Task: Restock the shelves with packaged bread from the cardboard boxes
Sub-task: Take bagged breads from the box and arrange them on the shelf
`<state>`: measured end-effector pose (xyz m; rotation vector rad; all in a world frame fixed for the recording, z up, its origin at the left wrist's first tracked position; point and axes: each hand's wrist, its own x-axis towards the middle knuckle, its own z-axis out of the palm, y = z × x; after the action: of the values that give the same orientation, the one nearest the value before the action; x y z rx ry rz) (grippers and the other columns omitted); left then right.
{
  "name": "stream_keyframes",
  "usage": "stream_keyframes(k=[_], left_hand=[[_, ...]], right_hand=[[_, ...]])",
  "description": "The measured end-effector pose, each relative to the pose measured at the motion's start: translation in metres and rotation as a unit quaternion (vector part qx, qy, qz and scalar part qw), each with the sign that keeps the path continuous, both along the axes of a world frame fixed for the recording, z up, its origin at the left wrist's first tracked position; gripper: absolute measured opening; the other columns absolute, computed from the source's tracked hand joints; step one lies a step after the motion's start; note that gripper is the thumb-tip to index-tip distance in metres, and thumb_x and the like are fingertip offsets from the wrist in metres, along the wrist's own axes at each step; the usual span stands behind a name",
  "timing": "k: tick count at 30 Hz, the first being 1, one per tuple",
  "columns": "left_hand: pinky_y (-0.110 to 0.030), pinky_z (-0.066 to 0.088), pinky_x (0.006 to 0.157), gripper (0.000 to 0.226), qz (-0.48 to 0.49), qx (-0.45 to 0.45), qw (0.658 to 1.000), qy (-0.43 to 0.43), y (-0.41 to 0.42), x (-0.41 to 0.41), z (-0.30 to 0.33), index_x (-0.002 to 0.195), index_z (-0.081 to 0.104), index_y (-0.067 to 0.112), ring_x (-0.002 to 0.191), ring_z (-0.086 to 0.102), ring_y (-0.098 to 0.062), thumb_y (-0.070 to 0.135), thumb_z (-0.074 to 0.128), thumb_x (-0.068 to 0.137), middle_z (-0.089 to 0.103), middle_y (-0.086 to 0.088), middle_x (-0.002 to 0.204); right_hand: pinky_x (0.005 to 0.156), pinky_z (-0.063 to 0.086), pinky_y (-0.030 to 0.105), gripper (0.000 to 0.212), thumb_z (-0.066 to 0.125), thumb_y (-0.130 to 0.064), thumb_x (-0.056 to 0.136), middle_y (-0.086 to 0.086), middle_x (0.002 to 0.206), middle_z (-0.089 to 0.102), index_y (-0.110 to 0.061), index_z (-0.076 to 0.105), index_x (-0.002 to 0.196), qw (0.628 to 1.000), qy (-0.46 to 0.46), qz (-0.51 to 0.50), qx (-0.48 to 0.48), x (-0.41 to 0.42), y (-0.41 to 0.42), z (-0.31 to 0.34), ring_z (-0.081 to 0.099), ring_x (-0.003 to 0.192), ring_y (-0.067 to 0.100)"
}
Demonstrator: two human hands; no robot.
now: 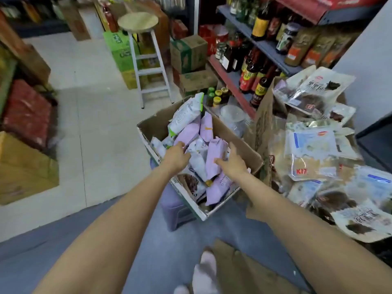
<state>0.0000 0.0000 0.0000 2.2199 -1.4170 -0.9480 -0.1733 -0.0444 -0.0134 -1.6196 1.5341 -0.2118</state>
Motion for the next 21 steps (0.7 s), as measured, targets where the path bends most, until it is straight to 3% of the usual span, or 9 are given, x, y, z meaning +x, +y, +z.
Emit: stream_keyframes(k=[2, 4, 6, 8, 12, 14, 17, 19, 21], left_hand=[[-0.032, 0.038, 0.082, 0.042, 0.004, 0.03, 0.999, 0.014, -0.018, 0.0, -0.012, 0.133, 0.04, 0.001, 0.117, 0.05, -0.034, 0.018, 0.048, 0.096, 0.053, -0.017, 0.113], [-0.03, 0.036, 0.079, 0.033, 0.019, 0.043, 0.999, 0.026, -0.032, -0.001, -0.025, 0.12, 0.05, 0.009, 0.11, 0.052, -0.028, 0.026, 0.056, 0.093, 0.053, -0.008, 0.101], [-0.029, 0.037, 0.076, 0.021, 0.037, 0.036, 0.998, 0.02, -0.041, -0.002, -0.036, 0.1, 0.06, 0.01, 0.098, 0.053, -0.023, 0.027, 0.063, 0.089, 0.055, -0.001, 0.088], [-0.025, 0.036, 0.068, 0.016, 0.055, 0.022, 0.998, 0.016, -0.044, -0.001, -0.041, 0.09, 0.064, 0.006, 0.085, 0.053, -0.022, 0.021, 0.065, 0.088, 0.054, 0.0, 0.072], [-0.028, 0.037, 0.064, 0.019, 0.042, -0.012, 0.999, -0.01, -0.044, -0.005, -0.033, 0.079, 0.061, 0.006, 0.079, 0.055, -0.03, 0.022, 0.063, 0.088, 0.055, -0.006, 0.071], [-0.036, 0.045, 0.073, 0.024, 0.012, -0.072, 0.997, -0.025, -0.045, -0.008, -0.023, 0.077, 0.057, 0.008, 0.09, 0.057, -0.033, 0.029, 0.061, 0.087, 0.062, -0.012, 0.083], [-0.041, 0.048, 0.079, 0.026, -0.013, -0.133, 0.99, 0.053, -0.046, -0.014, 0.005, 0.075, 0.054, 0.017, 0.092, 0.061, -0.031, 0.041, 0.05, 0.083, 0.068, -0.015, 0.094], [-0.035, 0.045, 0.066, 0.027, 0.012, -0.147, 0.984, 0.097, -0.048, -0.02, 0.026, 0.07, 0.039, 0.025, 0.072, 0.059, -0.025, 0.041, 0.047, 0.091, 0.063, -0.012, 0.073], [-0.032, 0.026, 0.053, 0.028, 0.044, -0.185, 0.976, 0.105, -0.052, -0.027, 0.051, 0.073, 0.037, 0.02, 0.055, 0.043, -0.015, 0.03, 0.043, 0.099, 0.044, -0.001, 0.058]], right_hand=[[0.092, 0.04, 0.036, 0.088, 0.061, -0.028, 0.091, 0.016, 0.15, 0.033, -0.022, -0.004, 0.151, 0.999, -0.044, -0.011, 0.013, 0.007, -0.02, -0.008, 0.04, 0.131, 0.035], [0.099, 0.037, 0.037, 0.084, 0.06, -0.027, 0.091, 0.011, 0.152, 0.031, -0.025, 0.001, 0.151, 0.999, -0.048, 0.01, 0.016, 0.012, -0.037, -0.017, 0.034, 0.136, 0.033], [0.088, 0.034, 0.029, 0.051, 0.055, -0.02, 0.094, 0.013, 0.141, 0.045, -0.019, 0.037, 0.141, 0.999, -0.025, 0.036, 0.001, 0.018, -0.047, -0.023, 0.044, 0.126, 0.032], [0.067, 0.026, 0.031, 0.009, 0.049, -0.015, 0.094, 0.021, 0.109, 0.058, -0.012, 0.058, 0.094, 0.999, -0.007, 0.027, -0.038, 0.019, -0.054, -0.027, 0.052, 0.097, 0.032], [0.065, 0.027, 0.026, 0.021, 0.046, -0.012, 0.094, 0.014, 0.092, 0.063, -0.016, 0.065, 0.086, 0.998, -0.02, -0.021, -0.061, 0.006, -0.066, -0.027, 0.055, 0.089, 0.027], [0.062, 0.025, 0.028, 0.029, 0.046, -0.012, 0.093, 0.008, 0.073, 0.048, -0.021, 0.049, 0.066, 0.993, -0.062, -0.053, -0.08, 0.001, -0.067, -0.016, 0.042, 0.073, 0.021], [0.057, 0.019, 0.03, 0.034, 0.047, -0.008, 0.091, 0.0, 0.061, 0.025, -0.014, 0.032, 0.06, 0.976, -0.166, -0.093, -0.111, -0.002, -0.063, 0.009, 0.022, 0.063, 0.014], [0.056, 0.018, 0.029, 0.028, 0.047, -0.009, 0.093, 0.0, 0.063, 0.026, -0.001, 0.04, 0.067, 0.962, -0.213, -0.103, -0.134, -0.004, -0.056, 0.029, 0.022, 0.064, 0.013], [0.055, 0.02, 0.027, 0.025, 0.047, -0.011, 0.095, 0.002, 0.064, 0.029, 0.0, 0.046, 0.072, 0.949, -0.251, -0.105, -0.161, -0.003, -0.047, 0.053, 0.024, 0.063, 0.012]])
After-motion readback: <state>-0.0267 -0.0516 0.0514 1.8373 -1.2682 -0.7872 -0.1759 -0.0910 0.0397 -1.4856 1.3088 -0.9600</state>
